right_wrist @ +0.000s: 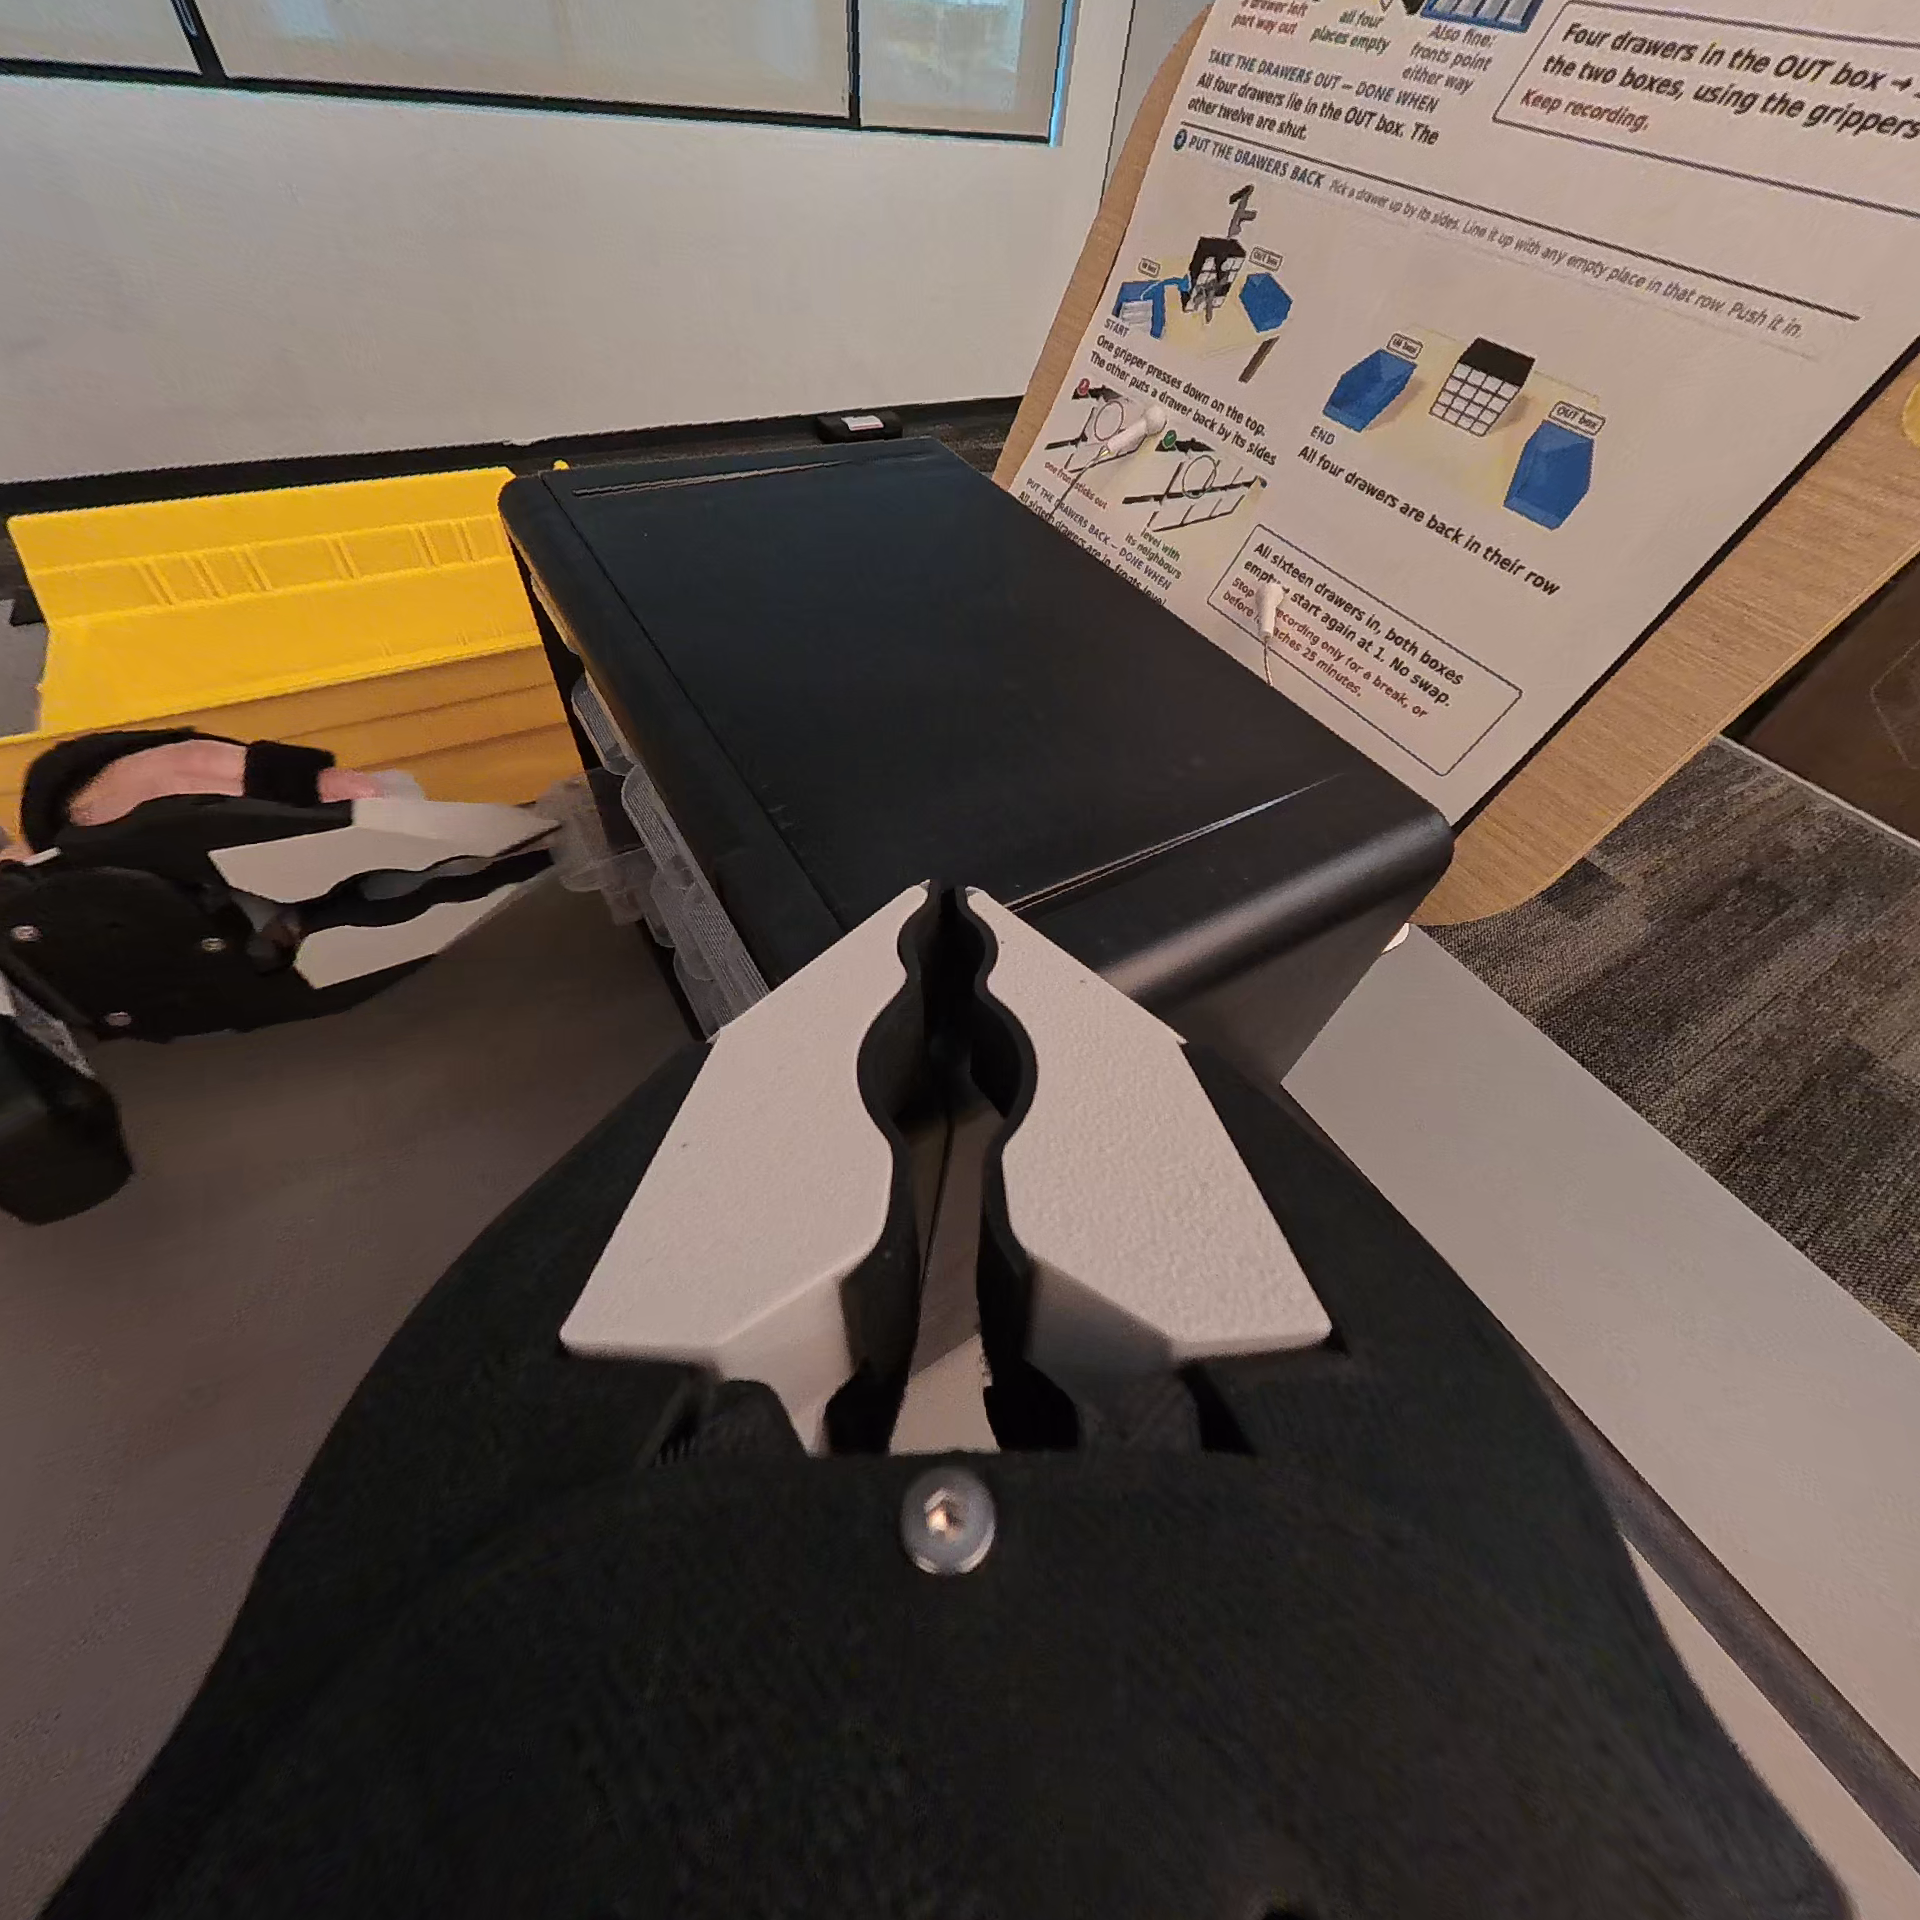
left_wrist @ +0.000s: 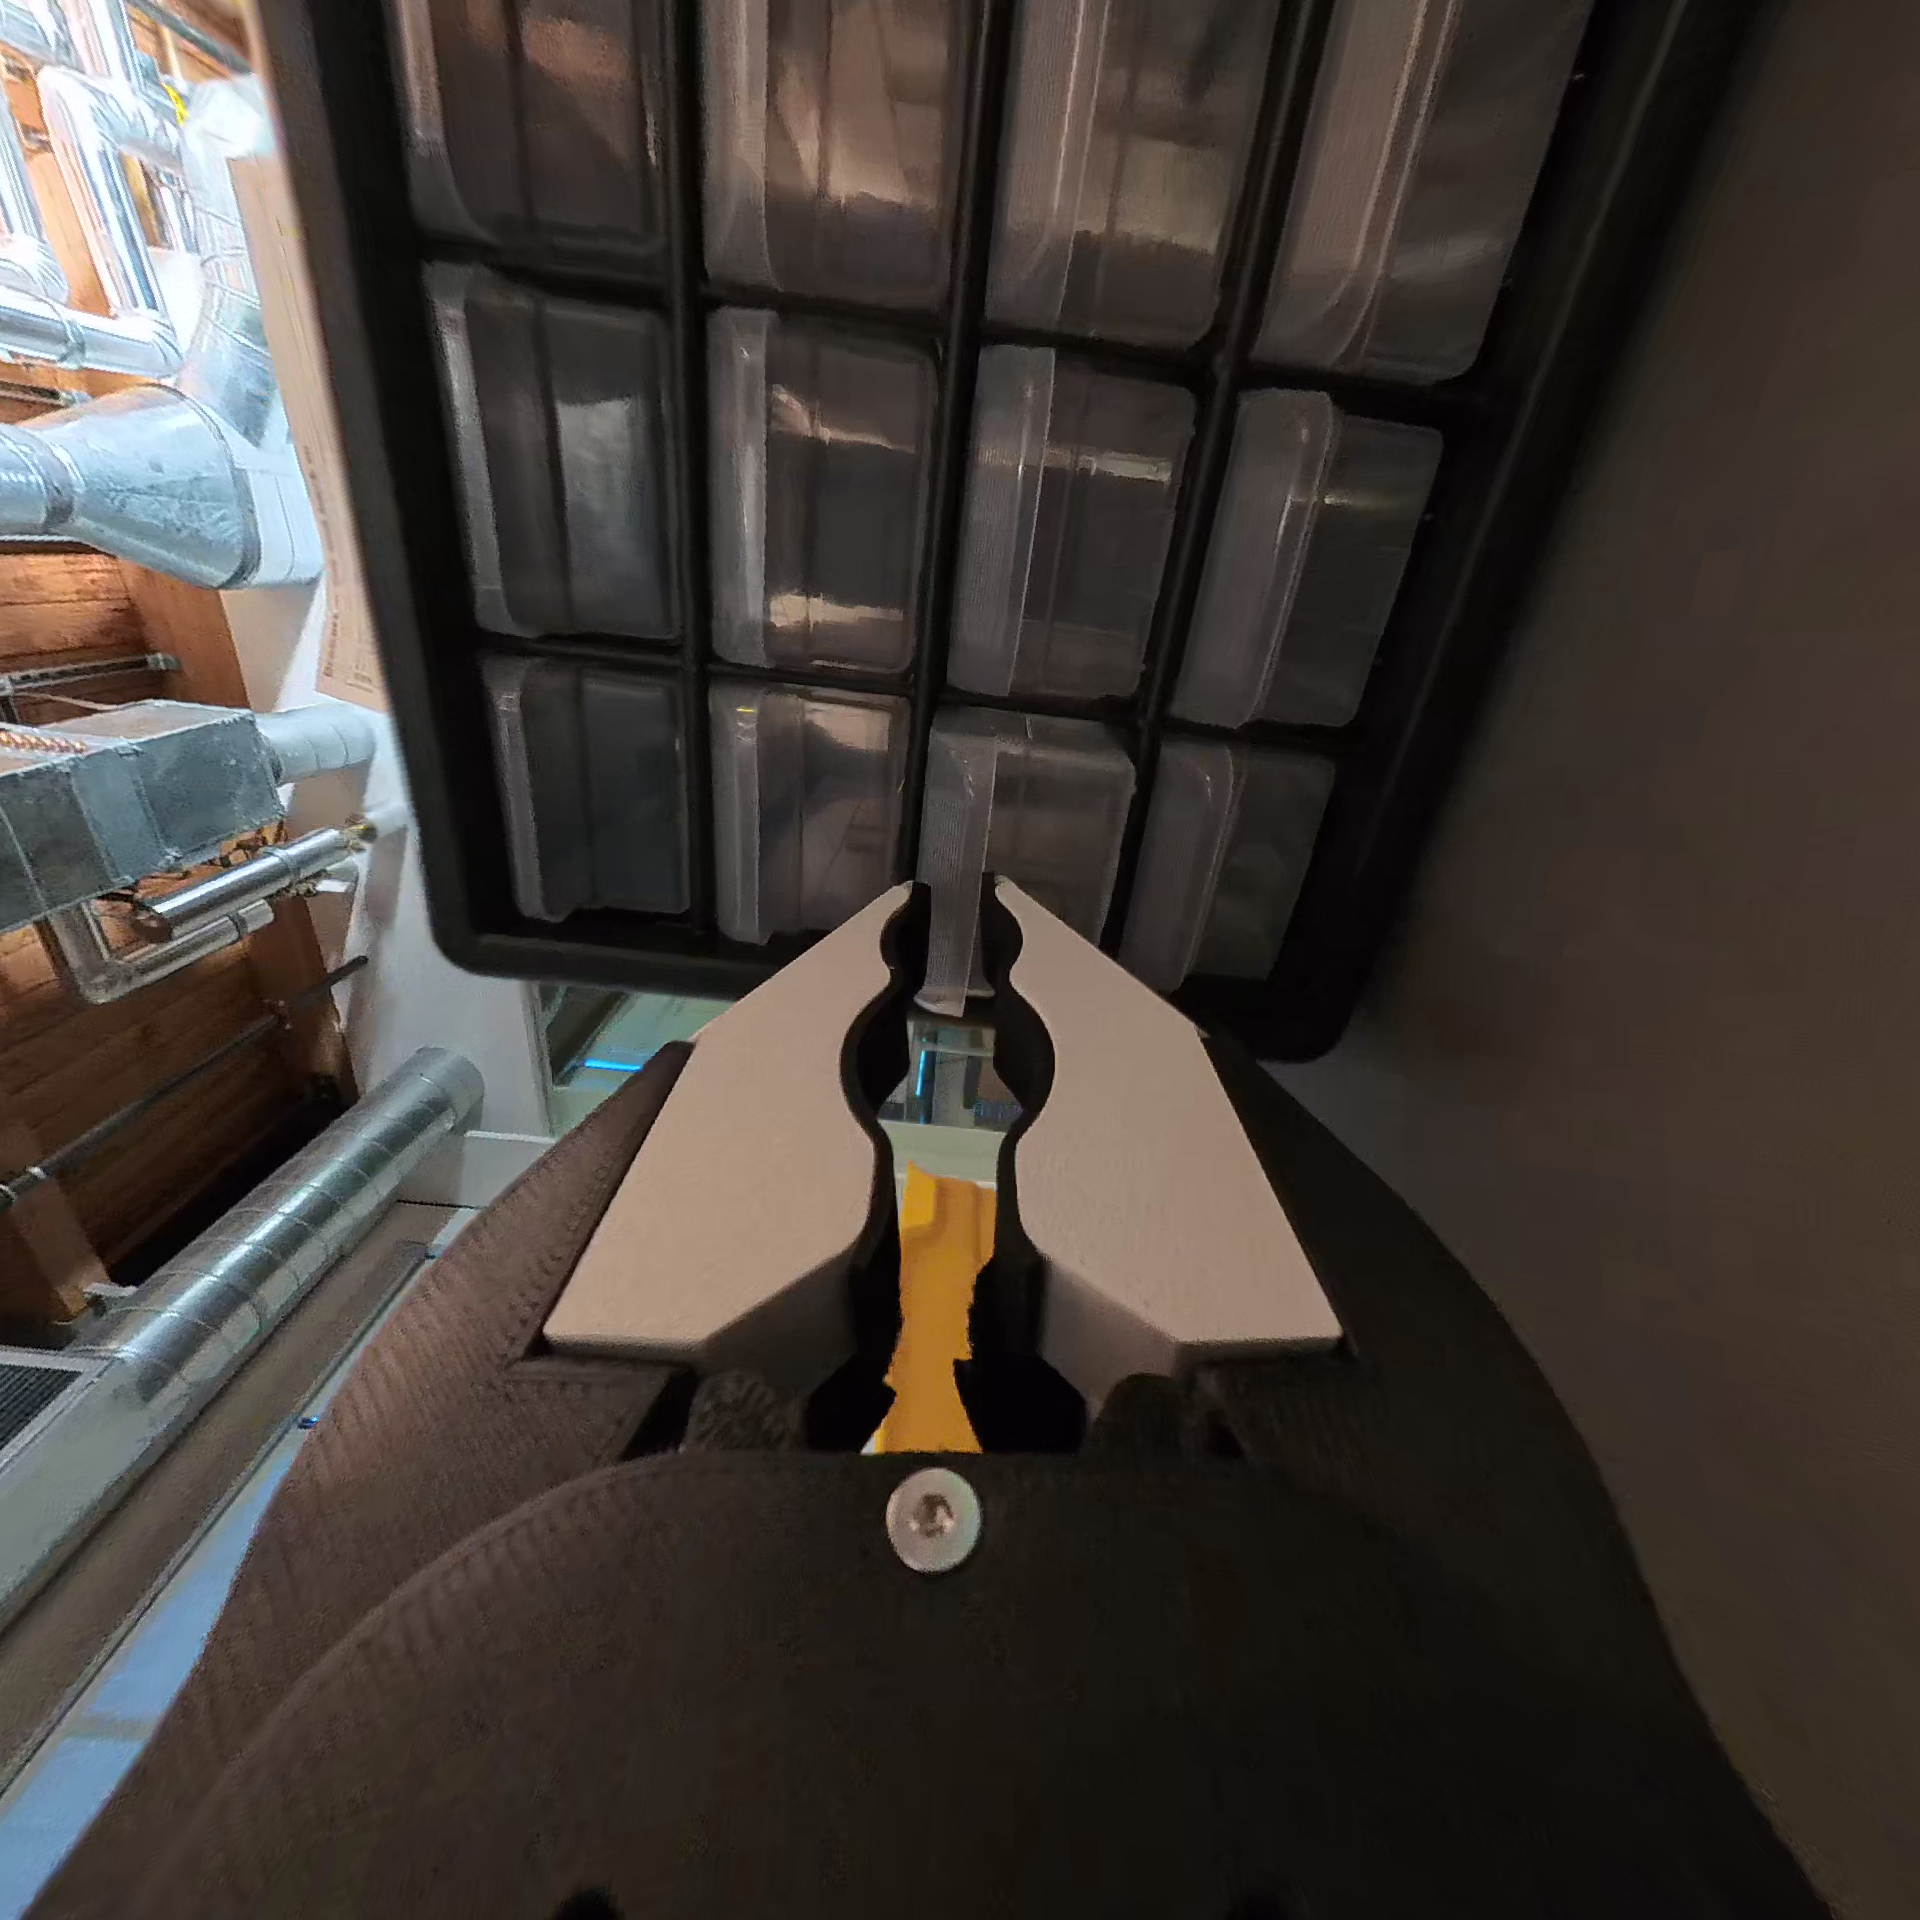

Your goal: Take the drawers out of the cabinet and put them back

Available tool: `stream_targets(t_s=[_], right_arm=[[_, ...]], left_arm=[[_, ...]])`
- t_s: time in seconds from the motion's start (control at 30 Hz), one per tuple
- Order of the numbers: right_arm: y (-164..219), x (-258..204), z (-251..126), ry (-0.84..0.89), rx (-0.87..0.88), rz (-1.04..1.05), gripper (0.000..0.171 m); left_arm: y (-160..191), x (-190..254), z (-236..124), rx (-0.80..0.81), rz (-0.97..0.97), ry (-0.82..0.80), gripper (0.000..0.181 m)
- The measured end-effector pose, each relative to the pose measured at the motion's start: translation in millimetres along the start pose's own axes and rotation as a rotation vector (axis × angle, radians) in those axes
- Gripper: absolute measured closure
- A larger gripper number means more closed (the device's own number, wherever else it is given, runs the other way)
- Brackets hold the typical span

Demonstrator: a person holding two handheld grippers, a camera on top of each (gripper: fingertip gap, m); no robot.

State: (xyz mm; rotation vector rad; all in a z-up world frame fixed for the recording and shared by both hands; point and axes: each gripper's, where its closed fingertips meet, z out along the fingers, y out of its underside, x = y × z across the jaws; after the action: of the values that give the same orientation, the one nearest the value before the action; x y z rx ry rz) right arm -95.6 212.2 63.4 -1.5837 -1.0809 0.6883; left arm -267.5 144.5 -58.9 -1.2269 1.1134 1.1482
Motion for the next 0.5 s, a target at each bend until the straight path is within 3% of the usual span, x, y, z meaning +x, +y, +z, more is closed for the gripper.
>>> stream_targets(t_s=[0.5], right_arm=[[-0.1, 0.3, 0.2, 0.008, -0.008, -0.001, 0.171]], left_arm=[[0.7, -3.7, -83.6, -0.012, 0.027, -0.084, 0.175]])
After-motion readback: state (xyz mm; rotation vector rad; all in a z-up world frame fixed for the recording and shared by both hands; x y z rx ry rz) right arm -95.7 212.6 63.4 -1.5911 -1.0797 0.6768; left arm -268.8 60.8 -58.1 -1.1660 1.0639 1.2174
